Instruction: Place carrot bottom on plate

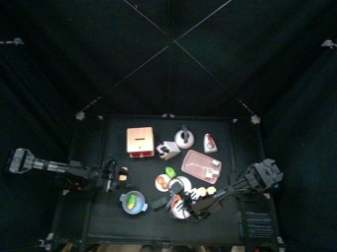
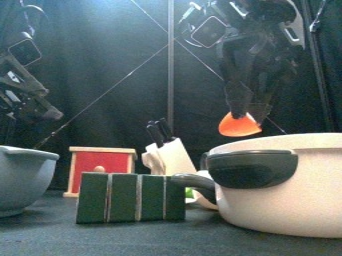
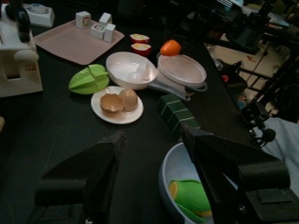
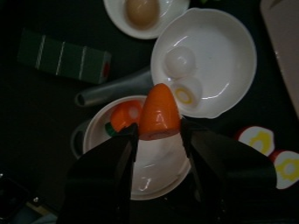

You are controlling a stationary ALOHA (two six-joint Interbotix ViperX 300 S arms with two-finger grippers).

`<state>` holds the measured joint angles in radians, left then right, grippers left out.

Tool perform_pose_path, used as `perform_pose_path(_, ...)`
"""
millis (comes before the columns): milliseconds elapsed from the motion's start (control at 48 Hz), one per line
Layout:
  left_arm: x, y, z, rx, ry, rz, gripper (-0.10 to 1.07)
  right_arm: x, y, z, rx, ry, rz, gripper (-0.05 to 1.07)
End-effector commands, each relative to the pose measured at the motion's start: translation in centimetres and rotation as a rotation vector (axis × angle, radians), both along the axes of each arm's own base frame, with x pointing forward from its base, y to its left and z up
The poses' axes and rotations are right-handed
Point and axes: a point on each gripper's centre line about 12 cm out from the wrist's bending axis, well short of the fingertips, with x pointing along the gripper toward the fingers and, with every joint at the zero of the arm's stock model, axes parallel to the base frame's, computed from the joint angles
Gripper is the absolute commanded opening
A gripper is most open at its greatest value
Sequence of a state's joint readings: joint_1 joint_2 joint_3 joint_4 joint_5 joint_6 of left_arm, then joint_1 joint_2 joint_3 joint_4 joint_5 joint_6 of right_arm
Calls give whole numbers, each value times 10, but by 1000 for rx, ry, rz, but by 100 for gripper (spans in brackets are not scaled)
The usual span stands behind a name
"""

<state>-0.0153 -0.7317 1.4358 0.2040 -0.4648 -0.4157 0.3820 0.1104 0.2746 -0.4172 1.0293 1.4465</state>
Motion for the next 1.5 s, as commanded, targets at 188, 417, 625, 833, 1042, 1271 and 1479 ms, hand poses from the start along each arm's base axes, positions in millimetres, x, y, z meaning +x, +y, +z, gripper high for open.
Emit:
perform_pose_path(188, 3, 0, 4, -1, -14, 0, 91, -24, -57, 10, -15, -18, -119, 64)
perform_pose_path(417, 2, 0, 2, 0, -8, 0, 91, -56, -100, -11, -25, 34, -209, 65)
perform_pose_path(625, 1, 0, 2, 0, -9, 0, 91, -82, -124, -36, -1, 20, -236, 65)
perform_pose_path(833, 1, 0, 2, 0, -8, 0, 91, -102, -140, -54, 10, 42, -275, 66)
perform_pose_path(1042, 2, 0, 2, 0, -9, 1, 91, -104, -144, -58, -3, 51, -275, 76)
perform_pose_path(1271, 2, 0, 2, 0, -9, 1, 91, -99, -144, -61, 5, 58, -280, 85)
perform_pose_path(1479, 1, 0, 2, 0, -8, 1, 91, -90, -141, -62, 12, 54, -271, 86)
